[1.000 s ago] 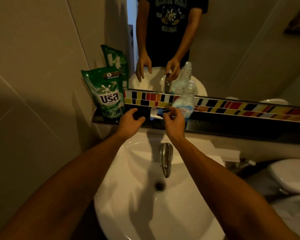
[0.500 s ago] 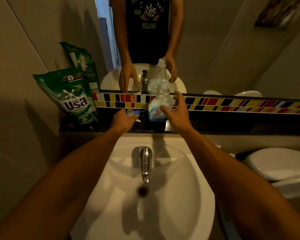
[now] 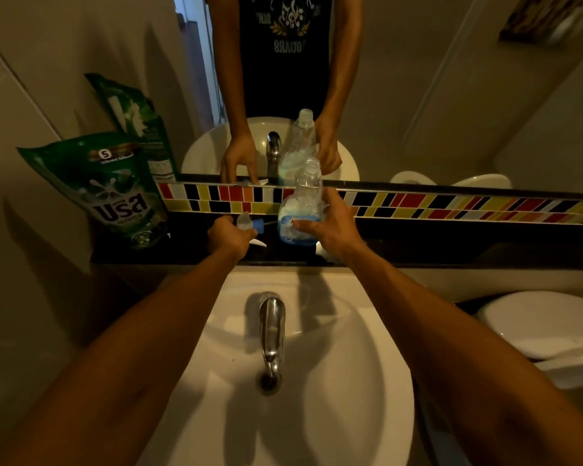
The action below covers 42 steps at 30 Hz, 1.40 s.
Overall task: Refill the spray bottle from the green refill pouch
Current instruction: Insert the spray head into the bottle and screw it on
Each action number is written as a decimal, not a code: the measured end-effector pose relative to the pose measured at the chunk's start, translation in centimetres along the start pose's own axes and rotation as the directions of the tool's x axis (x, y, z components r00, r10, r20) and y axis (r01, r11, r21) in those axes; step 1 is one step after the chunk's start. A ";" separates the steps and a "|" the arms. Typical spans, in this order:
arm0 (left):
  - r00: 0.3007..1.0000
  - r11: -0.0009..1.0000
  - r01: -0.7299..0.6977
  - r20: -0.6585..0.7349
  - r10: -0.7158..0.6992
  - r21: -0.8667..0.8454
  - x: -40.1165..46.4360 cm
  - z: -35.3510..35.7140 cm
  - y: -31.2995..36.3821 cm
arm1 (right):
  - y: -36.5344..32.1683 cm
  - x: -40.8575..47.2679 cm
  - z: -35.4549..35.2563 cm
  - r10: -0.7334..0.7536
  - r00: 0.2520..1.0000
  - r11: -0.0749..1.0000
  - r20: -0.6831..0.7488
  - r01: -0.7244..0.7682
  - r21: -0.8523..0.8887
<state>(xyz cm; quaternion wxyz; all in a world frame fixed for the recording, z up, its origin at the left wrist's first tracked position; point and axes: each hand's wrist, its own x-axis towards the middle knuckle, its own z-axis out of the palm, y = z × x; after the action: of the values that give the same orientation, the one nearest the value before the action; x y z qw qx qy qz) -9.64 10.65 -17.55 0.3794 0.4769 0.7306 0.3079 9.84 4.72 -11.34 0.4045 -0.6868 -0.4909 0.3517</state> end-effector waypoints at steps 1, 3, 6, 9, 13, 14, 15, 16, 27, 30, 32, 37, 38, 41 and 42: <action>1.000 1.000 0.017 0.005 -0.017 0.001 0.1 -0.1 0.0 | -0.1 0.0 0.0 0.018 1.000 0.999 0.021 -0.018 0.029; 0.999 0.999 0.038 0.001 -0.038 0.001 0.1 -0.3 -0.2 | -0.1 0.0 0.1 0.036 0.999 0.998 0.039 -0.038 0.044; 0.999 0.999 0.032 -0.019 -0.031 0.028 -0.1 -0.4 -0.4 | 0.0 -0.1 0.4 0.029 0.999 0.999 0.045 -0.030 0.016; 0.997 0.997 0.047 -0.069 -0.042 0.062 -0.5 -0.5 -0.3 | 0.2 -0.3 0.6 0.016 0.999 0.999 0.051 -0.019 0.040; 0.990 0.993 0.028 -0.142 -0.013 0.110 -1.3 -1.0 -0.1 | 0.5 -0.7 0.6 0.001 0.999 0.998 0.047 -0.004 0.065; 0.987 0.993 0.018 -0.161 0.001 0.116 -1.5 -1.1 0.0 | 0.6 -0.8 0.6 -0.006 0.999 0.998 0.044 0.003 0.065; 0.984 0.993 0.007 -0.177 0.013 0.116 -1.7 -1.3 0.2 | 0.6 -0.9 0.6 -0.015 0.999 0.998 0.042 0.012 0.065; 0.982 0.995 -0.003 -0.186 0.022 0.103 -1.8 -1.4 0.3 | 0.7 -1.0 0.6 -0.024 0.999 0.998 0.040 0.021 0.064; 0.998 0.956 -0.046 0.029 0.057 -0.288 -2.4 -4.9 0.6 | 2.0 -3.1 -0.6 -0.082 0.997 0.991 -0.001 0.082 0.109; 0.995 0.922 -0.020 0.083 0.056 -0.386 -2.7 -5.9 0.8 | 1.8 -4.0 -1.2 -0.092 0.996 0.987 -0.002 0.092 0.129; 0.994 0.884 0.021 0.102 0.030 -0.467 -3.3 -6.5 1.2 | 1.7 -4.7 -1.7 -0.102 0.995 0.984 0.007 0.100 0.149; 0.976 0.758 0.112 0.215 0.038 -0.643 -4.6 -8.6 3.7 | 1.7 -6.7 -2.7 -0.111 0.994 0.982 0.023 0.106 0.156; 0.974 0.743 0.103 0.217 0.059 -0.661 -4.9 -9.2 4.5 | 1.8 -7.1 -2.9 -0.110 0.993 0.983 0.031 0.104 0.153; 0.980 0.718 0.042 0.170 0.107 -0.695 -5.7 -11.1 7.1 | 1.9 -8.5 -3.7 -0.099 0.994 0.987 0.051 0.091 0.136; 0.982 0.712 0.020 0.149 0.119 -0.702 -6.0 -11.8 8.0 | 2.0 -8.9 -4.0 -0.098 0.994 0.987 0.058 0.089 0.134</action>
<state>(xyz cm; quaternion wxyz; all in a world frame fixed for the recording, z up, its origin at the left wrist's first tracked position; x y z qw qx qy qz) -14.39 6.84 -3.33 0.5886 0.3436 0.5085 0.5262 11.68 -5.00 -10.64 0.4485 -0.6233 -0.5113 0.3858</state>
